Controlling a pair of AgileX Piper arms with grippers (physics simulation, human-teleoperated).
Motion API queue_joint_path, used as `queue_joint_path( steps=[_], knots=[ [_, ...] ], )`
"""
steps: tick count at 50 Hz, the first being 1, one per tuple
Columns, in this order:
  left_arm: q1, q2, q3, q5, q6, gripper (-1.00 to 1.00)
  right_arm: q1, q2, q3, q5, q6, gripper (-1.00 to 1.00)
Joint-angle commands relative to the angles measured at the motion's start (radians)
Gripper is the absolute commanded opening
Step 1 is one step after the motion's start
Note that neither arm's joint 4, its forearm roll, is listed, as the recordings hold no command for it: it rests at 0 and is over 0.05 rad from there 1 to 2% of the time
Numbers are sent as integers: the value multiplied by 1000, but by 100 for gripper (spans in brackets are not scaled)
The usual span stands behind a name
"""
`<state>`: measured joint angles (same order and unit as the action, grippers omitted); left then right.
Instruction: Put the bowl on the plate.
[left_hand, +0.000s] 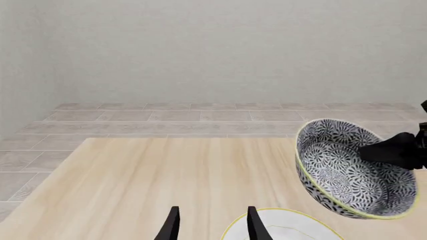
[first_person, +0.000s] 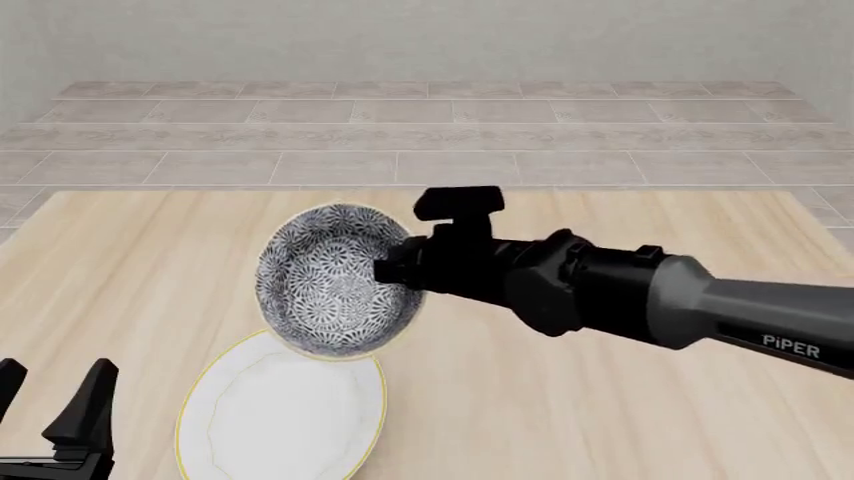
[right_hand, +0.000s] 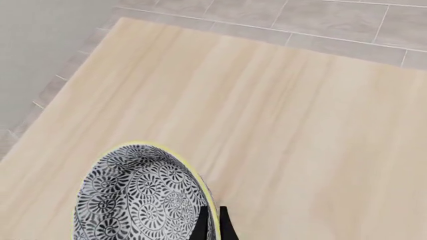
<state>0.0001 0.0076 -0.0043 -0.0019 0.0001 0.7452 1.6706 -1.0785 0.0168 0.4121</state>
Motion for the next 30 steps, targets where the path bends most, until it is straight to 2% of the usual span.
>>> queue_joint_path(
  steps=[1,30],
  knots=[
    [0,0,0,0,0,100,34,35,-9,-31,32,-100],
    [0,0,0,0,0,100,106,102,-14,-61,78,-100]
  ],
)
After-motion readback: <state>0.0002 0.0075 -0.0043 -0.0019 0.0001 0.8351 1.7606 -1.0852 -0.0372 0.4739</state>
